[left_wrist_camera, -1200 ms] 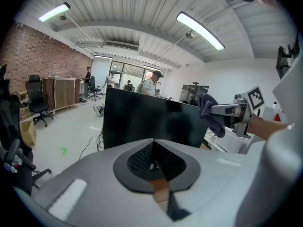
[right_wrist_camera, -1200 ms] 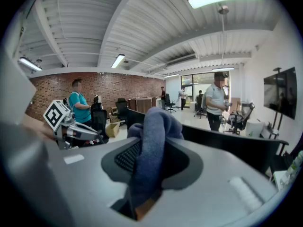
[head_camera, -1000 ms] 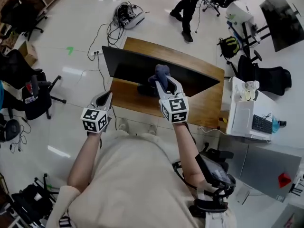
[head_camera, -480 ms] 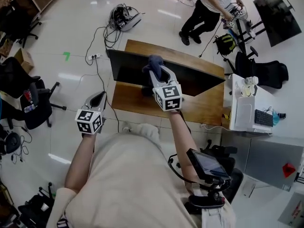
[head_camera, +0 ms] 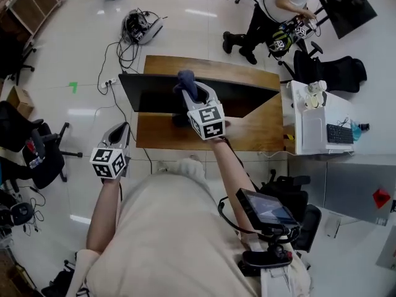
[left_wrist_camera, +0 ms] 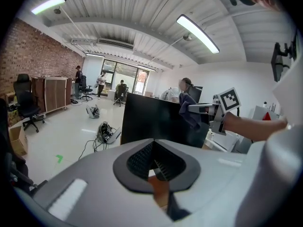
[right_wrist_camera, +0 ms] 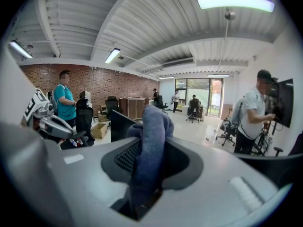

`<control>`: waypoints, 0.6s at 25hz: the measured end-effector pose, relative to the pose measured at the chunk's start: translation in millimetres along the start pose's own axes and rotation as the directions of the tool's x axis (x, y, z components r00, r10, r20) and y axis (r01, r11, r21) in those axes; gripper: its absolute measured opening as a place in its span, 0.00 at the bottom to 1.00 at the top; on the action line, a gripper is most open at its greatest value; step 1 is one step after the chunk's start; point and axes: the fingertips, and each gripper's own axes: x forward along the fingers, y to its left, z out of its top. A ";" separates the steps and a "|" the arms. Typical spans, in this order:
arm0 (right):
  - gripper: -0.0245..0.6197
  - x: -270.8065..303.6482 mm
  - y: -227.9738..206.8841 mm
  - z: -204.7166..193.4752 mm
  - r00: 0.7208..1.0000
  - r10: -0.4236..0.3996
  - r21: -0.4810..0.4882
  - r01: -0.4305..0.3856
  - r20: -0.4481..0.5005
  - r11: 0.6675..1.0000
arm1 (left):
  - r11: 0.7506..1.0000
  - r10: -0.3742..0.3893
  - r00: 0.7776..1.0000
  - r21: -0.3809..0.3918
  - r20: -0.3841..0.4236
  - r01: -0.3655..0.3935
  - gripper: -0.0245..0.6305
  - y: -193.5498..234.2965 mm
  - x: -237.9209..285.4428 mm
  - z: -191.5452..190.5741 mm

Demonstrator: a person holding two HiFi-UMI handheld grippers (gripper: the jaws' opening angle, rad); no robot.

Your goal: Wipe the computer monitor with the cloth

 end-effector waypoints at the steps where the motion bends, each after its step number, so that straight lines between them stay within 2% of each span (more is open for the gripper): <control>1: 0.21 -1.8 -3.0 -1.1 1.000 0.001 -0.004 -0.001 0.000 1.000 | 1.000 -0.001 1.000 0.000 -0.002 0.001 0.04 -1.8 3.6 1.9; 6: 0.21 -14.1 -18.6 -8.4 1.000 0.008 -0.025 -0.008 -0.006 1.000 | 1.000 -0.009 1.000 -0.023 -0.005 0.009 0.04 -18.1 22.7 8.7; 15: 0.21 -49.4 -65.0 -24.0 1.000 -0.018 -0.007 0.018 -0.012 1.000 | 0.999 -0.038 0.999 -0.040 -0.008 0.038 0.04 -55.5 57.6 24.6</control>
